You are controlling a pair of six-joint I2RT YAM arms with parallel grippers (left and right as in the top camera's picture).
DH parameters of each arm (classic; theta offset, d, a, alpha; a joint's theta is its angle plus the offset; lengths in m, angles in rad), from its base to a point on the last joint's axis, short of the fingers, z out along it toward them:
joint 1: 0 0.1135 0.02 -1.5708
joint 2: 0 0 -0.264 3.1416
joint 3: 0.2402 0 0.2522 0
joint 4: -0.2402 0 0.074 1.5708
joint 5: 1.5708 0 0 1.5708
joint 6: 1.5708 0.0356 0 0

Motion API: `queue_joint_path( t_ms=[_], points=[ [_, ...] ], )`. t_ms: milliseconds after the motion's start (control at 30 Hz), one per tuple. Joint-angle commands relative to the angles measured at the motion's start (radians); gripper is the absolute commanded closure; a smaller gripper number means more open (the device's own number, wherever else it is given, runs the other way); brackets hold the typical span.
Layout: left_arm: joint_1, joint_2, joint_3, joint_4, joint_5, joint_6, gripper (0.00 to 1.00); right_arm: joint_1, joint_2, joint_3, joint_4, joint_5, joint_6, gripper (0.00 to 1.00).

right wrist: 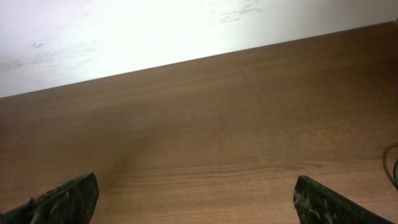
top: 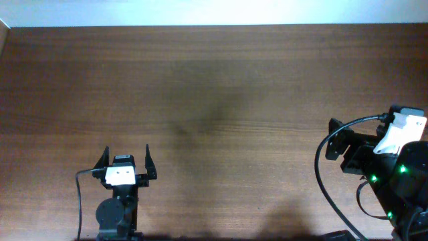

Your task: Untangle cables

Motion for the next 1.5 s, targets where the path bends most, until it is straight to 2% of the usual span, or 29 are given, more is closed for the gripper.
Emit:
queue_joint_path(
  t_ms=[0, 67, 300, 433, 633, 800, 900, 1133, 1333, 1467],
  points=[
    [0.006, -0.004, 0.0, -0.009, 0.018, -0.013, 0.01, 0.006, -0.003, 0.004, 0.002, 0.002, 0.007, 0.01],
    [0.006, -0.004, 0.0, -0.009, 0.018, -0.013, 0.01, 0.005, -0.003, 0.004, -0.002, 0.008, 0.007, 0.01],
    [0.006, -0.004, 0.0, -0.009, 0.018, -0.013, 0.01, 0.005, -0.027, -0.01, -0.085, 0.287, 0.007, 0.01],
    [0.006, 0.0, 0.0, -0.009, 0.018, -0.013, 0.01, -0.025, -0.138, -0.129, -0.072, 0.38, 0.007, 0.01],
    [0.006, 0.001, 0.0, -0.009, 0.018, -0.013, 0.01, -0.1, -0.418, -0.472, 0.222, 0.408, 0.008, 0.01],
    [0.006, 0.001, 0.0, -0.009, 0.018, -0.014, 0.01, -0.101, -0.659, -0.768, 0.499, 0.393, 0.008, 0.01],
    [0.006, 0.001, 0.0, -0.009, 0.018, -0.013, 0.01, -0.101, -0.742, -0.893, 0.642, 0.364, 0.008, 0.01],
    [0.006, 0.001, 0.0, -0.009, 0.018, -0.013, 0.01, -0.101, -0.768, -1.056, 0.807, 0.315, 0.019, 0.01],
    [0.006, 0.001, 0.0, -0.009, 0.018, -0.013, 0.01, -0.101, -0.77, -1.208, 1.068, 0.283, 0.018, 0.01],
    [0.006, 0.001, 0.0, -0.009, 0.018, -0.014, 0.01, -0.101, -0.77, -1.287, 1.17, 0.242, -0.006, 0.01]
  ],
)
